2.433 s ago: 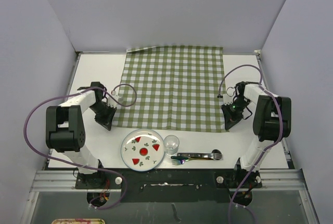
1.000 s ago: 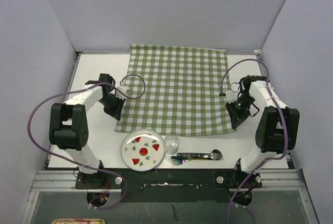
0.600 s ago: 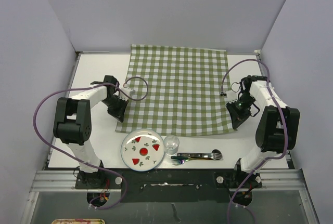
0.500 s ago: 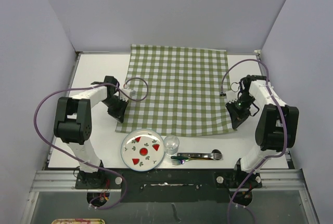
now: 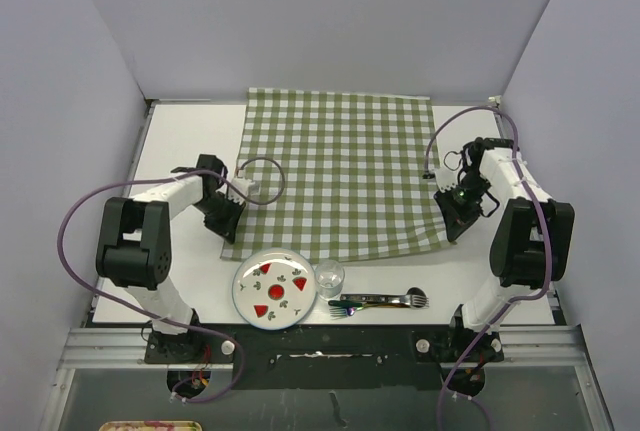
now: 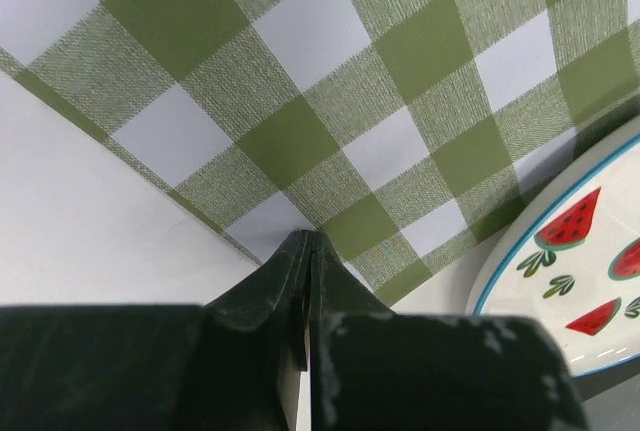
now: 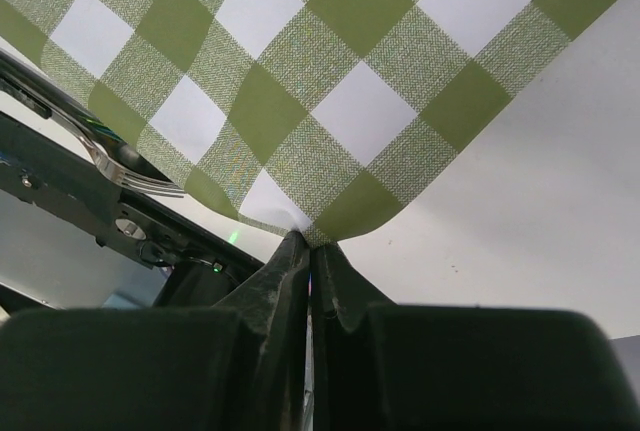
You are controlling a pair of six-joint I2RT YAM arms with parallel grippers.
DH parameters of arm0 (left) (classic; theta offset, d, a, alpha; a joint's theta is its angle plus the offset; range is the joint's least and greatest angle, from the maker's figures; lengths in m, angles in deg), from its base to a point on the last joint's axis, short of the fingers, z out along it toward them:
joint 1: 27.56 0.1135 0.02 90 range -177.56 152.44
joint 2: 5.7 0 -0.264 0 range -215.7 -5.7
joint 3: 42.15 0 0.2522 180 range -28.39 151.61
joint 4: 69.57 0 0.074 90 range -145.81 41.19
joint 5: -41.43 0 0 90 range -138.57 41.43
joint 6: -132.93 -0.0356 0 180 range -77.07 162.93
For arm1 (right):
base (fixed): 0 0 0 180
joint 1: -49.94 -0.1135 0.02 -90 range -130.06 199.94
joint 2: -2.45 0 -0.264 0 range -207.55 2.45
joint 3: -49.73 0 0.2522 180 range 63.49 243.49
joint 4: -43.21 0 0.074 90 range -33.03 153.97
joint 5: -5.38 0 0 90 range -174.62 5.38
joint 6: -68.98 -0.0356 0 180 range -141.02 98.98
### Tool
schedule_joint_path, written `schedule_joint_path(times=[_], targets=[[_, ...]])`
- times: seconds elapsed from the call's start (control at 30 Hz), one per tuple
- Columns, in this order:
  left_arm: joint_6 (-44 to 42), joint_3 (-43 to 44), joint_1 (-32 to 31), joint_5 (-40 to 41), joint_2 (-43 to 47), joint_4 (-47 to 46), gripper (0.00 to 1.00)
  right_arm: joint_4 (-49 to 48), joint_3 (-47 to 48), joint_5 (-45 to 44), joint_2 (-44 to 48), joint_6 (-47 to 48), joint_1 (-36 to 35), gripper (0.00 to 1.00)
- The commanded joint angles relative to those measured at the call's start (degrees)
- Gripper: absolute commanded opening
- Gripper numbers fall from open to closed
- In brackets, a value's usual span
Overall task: Set the dinner table for one person
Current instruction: Flatten out the napkin at the center of the board.
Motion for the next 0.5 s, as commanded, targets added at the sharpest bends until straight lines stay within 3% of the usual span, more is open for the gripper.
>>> schedule_joint_path(times=[0.0,0.2,0.47], targets=[[-1.8,-6.0,0.2,4.2,2.8,7.3,0.00,2.1,2.9,-1.4,-0.2,1.3,0.9,0.00],[-2.1,-7.2,0.0,5.0,7.9,10.0,0.00,2.1,3.3,-1.1,-1.1,2.1,1.5,0.00],[-2.0,-4.5,-0.2,6.4,8.4,11.8,0.00,0.9,1.9,-0.5,-1.2,2.2,1.9,0.00]])
